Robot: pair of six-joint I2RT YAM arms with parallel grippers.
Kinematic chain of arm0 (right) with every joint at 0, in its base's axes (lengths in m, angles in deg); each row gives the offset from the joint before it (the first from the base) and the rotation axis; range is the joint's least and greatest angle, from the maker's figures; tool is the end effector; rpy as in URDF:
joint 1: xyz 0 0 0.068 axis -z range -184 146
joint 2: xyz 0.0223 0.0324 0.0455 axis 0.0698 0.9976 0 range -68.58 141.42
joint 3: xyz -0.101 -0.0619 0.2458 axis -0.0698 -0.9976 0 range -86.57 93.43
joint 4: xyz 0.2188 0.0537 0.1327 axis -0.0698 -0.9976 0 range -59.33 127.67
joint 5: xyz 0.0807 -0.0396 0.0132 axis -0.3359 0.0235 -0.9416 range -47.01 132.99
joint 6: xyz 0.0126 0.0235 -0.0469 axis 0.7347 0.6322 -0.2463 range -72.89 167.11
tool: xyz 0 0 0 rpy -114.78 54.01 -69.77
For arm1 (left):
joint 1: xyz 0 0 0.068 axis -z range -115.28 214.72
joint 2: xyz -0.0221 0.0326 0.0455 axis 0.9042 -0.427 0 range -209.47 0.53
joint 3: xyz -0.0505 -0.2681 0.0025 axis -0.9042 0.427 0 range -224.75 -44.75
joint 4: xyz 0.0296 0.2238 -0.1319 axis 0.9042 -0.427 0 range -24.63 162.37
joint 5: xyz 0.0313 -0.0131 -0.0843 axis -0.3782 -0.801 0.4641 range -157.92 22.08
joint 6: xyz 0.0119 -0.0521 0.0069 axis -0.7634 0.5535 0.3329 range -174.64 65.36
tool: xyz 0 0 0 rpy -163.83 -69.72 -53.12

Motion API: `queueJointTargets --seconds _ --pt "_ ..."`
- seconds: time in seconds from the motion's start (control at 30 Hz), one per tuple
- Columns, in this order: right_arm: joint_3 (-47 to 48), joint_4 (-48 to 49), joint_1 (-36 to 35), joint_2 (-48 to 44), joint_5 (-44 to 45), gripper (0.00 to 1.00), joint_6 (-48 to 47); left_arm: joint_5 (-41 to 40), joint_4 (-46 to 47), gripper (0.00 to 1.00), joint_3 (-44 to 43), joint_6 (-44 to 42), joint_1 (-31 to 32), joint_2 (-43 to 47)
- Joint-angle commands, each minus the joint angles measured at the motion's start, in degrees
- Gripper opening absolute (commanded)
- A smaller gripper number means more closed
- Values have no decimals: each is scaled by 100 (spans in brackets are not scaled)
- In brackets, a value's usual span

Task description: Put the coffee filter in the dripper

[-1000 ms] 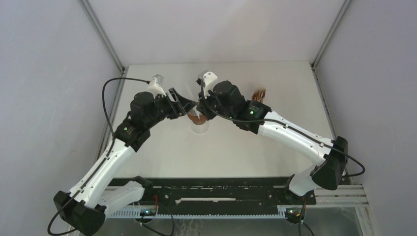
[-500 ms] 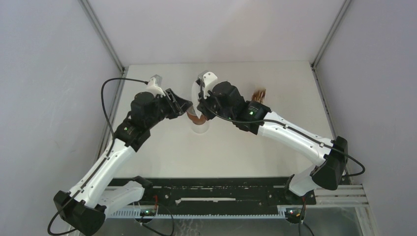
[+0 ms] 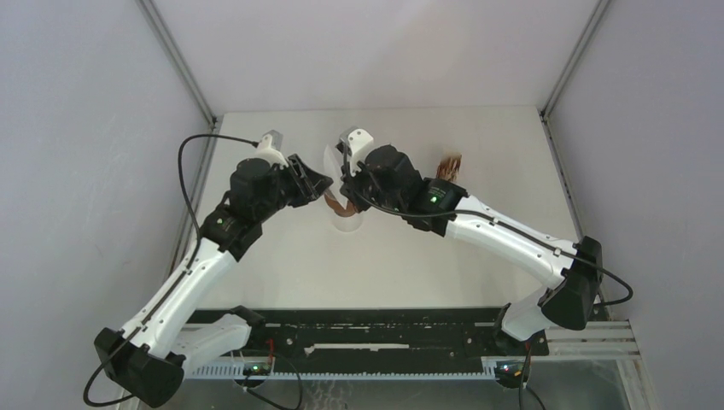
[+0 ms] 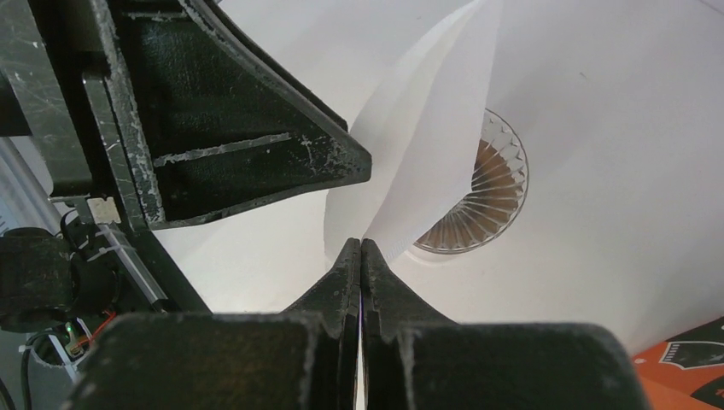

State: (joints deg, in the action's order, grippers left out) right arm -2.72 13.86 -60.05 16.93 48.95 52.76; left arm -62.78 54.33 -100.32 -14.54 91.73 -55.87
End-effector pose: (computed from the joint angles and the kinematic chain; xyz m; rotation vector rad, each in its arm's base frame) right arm 0.1956 0.2839 0.3825 -0.8157 1.8928 0.5749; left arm 0.1976 -0.1043 0.3545 -0.1640 1.9911 -0.8638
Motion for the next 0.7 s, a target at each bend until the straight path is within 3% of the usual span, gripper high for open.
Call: queueJointTargets --seconds 0.0,0.13,0.37,0.67 --pt "241 94 -85 66 93 0 -100 -73 -44 44 -506 -134 35 -103" --pt "270 99 -95 84 130 0 -68 -117 -216 39 -624 -315 45 -184" --pt "303 -32 -2 63 107 0 111 -423 -710 20 -841 -623 36 -205" --pt "355 -194 206 94 201 0 282 -616 -1472 10 -1307 -1035 35 -517"
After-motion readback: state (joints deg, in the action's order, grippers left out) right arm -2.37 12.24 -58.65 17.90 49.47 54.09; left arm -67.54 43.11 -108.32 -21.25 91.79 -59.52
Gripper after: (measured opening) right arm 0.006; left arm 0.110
